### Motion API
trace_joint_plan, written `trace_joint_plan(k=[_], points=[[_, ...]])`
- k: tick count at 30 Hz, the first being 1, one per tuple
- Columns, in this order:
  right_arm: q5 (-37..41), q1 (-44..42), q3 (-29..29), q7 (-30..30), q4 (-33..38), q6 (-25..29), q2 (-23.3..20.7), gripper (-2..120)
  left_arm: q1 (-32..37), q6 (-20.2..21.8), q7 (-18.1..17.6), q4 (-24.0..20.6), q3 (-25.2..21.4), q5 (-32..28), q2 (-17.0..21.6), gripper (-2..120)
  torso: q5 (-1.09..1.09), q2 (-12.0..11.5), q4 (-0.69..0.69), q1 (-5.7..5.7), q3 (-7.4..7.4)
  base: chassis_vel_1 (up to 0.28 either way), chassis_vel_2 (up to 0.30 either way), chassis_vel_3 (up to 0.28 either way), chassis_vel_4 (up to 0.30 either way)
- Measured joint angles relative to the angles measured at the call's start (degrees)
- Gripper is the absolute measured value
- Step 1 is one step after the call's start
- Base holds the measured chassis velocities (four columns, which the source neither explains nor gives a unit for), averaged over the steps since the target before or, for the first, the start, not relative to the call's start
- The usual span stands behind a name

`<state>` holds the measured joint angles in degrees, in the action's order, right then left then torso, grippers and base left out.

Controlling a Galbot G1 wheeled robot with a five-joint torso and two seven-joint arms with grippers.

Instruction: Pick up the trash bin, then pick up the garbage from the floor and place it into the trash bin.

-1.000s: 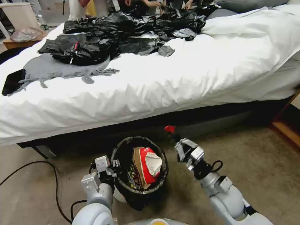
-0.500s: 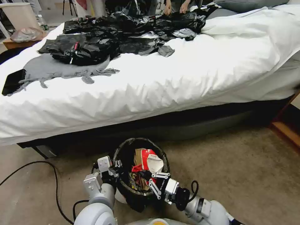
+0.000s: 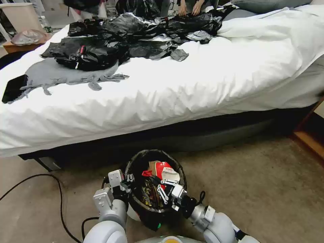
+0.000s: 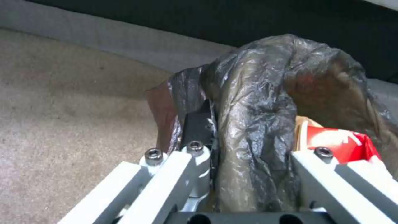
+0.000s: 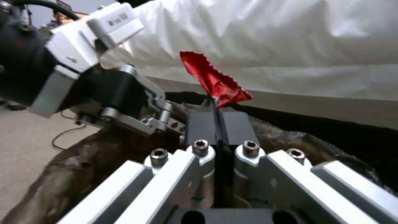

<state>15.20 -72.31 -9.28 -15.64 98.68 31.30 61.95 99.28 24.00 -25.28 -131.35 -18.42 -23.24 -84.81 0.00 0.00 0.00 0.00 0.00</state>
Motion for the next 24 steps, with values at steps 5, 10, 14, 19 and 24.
trace_joint_plan(k=[5, 10, 14, 19, 24], points=[[-0.5, 0.1, -0.2, 0.7, 0.0, -0.5, 0.0, 20, 0.4, -0.1, 0.0, -0.5, 0.0, 0.1, 0.0, 93, 0.00, 0.0, 0.00, 0.00, 0.00, 0.000, 0.000, 0.000, 0.000], [-0.9, -0.3, -0.2, 0.8, 0.2, -0.5, -0.1, 37, 0.6, -0.1, 0.1, -0.9, 0.0, 0.2, 0.0, 93, 0.01, 0.0, 0.00, 0.00, 0.00, 0.000, 0.000, 0.000, 0.000], [-1.4, -0.6, -0.1, 0.8, 0.4, -0.5, -0.1, 50, 0.8, -0.2, 0.1, -1.1, 0.1, 0.4, -0.1, 93, 0.00, 0.0, 0.00, 0.00, 0.00, 0.000, 0.000, 0.000, 0.000], [-1.9, -1.4, 0.5, 0.8, 0.5, -0.1, -0.7, 70, 1.3, -0.2, 0.1, -1.3, 0.4, 0.7, -0.2, 93, 0.00, 0.0, 0.00, 0.00, 0.00, 0.000, 0.000, 0.000, 0.000], [-2.5, -2.2, 1.0, 0.6, 1.0, 0.3, -1.0, 88, 1.3, -0.3, 0.2, -1.3, 0.6, 1.0, -0.3, 93, 0.01, 0.0, 0.00, 0.00, 0.00, 0.000, 0.000, 0.000, 0.000]])
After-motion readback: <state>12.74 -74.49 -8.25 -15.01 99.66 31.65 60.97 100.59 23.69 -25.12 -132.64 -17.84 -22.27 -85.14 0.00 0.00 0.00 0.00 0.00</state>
